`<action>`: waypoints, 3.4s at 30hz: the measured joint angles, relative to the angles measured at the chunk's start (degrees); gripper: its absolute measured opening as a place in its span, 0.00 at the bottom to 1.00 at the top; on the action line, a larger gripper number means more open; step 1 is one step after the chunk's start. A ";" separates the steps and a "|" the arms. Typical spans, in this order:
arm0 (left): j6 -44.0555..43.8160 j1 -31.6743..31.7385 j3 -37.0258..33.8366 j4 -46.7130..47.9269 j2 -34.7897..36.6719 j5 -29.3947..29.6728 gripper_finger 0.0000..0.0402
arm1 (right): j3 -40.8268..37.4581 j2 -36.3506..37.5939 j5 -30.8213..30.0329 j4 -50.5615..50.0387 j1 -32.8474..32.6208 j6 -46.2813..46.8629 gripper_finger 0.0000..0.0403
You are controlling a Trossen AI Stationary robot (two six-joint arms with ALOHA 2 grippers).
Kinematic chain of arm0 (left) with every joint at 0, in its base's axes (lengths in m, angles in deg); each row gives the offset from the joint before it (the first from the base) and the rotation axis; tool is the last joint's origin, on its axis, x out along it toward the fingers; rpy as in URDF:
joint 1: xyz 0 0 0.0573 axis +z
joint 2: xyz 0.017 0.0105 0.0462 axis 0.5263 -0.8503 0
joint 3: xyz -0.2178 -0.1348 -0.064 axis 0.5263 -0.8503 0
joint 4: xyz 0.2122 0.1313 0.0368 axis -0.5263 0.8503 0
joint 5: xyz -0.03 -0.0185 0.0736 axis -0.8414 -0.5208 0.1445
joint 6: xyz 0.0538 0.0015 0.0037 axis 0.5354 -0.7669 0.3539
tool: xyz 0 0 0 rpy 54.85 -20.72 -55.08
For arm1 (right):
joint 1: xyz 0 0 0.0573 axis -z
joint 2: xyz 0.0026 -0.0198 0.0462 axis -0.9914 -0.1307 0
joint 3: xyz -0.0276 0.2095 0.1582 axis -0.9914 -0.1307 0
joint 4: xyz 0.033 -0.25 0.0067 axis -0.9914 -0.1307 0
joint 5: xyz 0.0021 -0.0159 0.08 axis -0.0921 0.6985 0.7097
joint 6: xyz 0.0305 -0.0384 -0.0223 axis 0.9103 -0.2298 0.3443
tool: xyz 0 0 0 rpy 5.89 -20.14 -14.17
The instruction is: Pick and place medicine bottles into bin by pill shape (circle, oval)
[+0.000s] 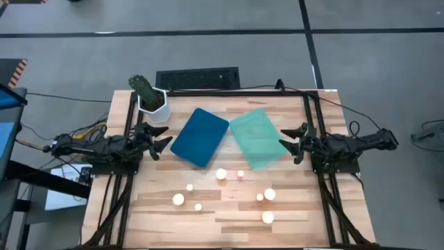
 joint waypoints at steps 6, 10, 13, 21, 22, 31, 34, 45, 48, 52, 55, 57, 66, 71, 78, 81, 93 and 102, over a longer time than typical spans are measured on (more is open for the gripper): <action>0.00 0.00 0.02 0.02 0.00 -0.02 0.74 | 0.00 0.00 0.02 0.00 0.00 0.00 0.65; 0.00 0.02 0.02 0.02 0.02 -0.01 0.74 | 0.00 0.02 0.01 0.00 0.01 0.00 0.65; 0.00 0.02 0.01 0.01 0.01 -0.02 0.74 | 0.00 0.02 0.02 0.00 0.02 0.00 0.65; 0.00 0.01 0.01 0.00 0.01 -0.01 0.74 | 0.00 0.02 0.01 0.00 0.01 0.00 0.65; 0.00 0.00 0.01 0.01 0.00 -0.02 0.74 | 0.00 0.01 0.00 -0.01 0.02 0.00 0.65; 0.00 0.00 0.00 0.00 0.00 -0.02 0.74 | 0.00 0.02 0.00 0.00 0.00 0.00 0.65; 0.00 0.02 0.01 0.00 0.01 -0.01 0.74 | 0.00 0.02 0.02 0.00 0.01 0.00 0.65; -0.13 0.01 0.01 0.02 0.01 -0.01 0.74 | 0.00 0.01 0.01 0.00 0.01 0.00 0.65; -2.39 0.01 0.01 0.00 0.00 -0.01 0.74 | 0.00 0.01 0.01 0.00 0.00 0.00 0.65; -7.15 0.00 0.02 0.00 0.00 -0.02 0.74 | -0.01 0.01 0.01 -0.01 0.01 0.00 0.65; -9.62 0.01 0.00 0.00 0.01 0.00 0.74 | 0.00 0.01 0.01 -0.01 0.00 0.00 0.65; -11.54 0.02 0.00 0.00 0.00 0.16 0.74 | 0.00 0.02 0.00 0.00 0.00 0.00 0.65; -18.56 0.03 0.01 0.05 0.00 8.07 0.74 | 0.00 0.00 0.01 -0.01 0.00 0.00 0.65; -22.27 0.02 0.01 -0.07 0.13 11.46 0.74 | 0.00 0.02 0.00 0.12 0.18 0.00 0.65; -23.13 0.03 0.01 0.26 0.15 13.02 0.74 | 0.00 0.02 0.00 0.14 0.22 1.15 0.65; -23.81 0.04 0.02 0.47 0.15 14.75 0.74 | 0.00 0.02 0.00 0.07 0.21 4.94 0.65; -25.78 0.02 0.00 0.49 0.15 15.04 0.74 | -0.02 0.11 0.02 1.27 0.17 29.22 0.65; -34.88 0.02 0.00 -1.01 0.15 14.72 0.74 | -0.02 0.09 -4.57 0.69 0.20 30.47 0.65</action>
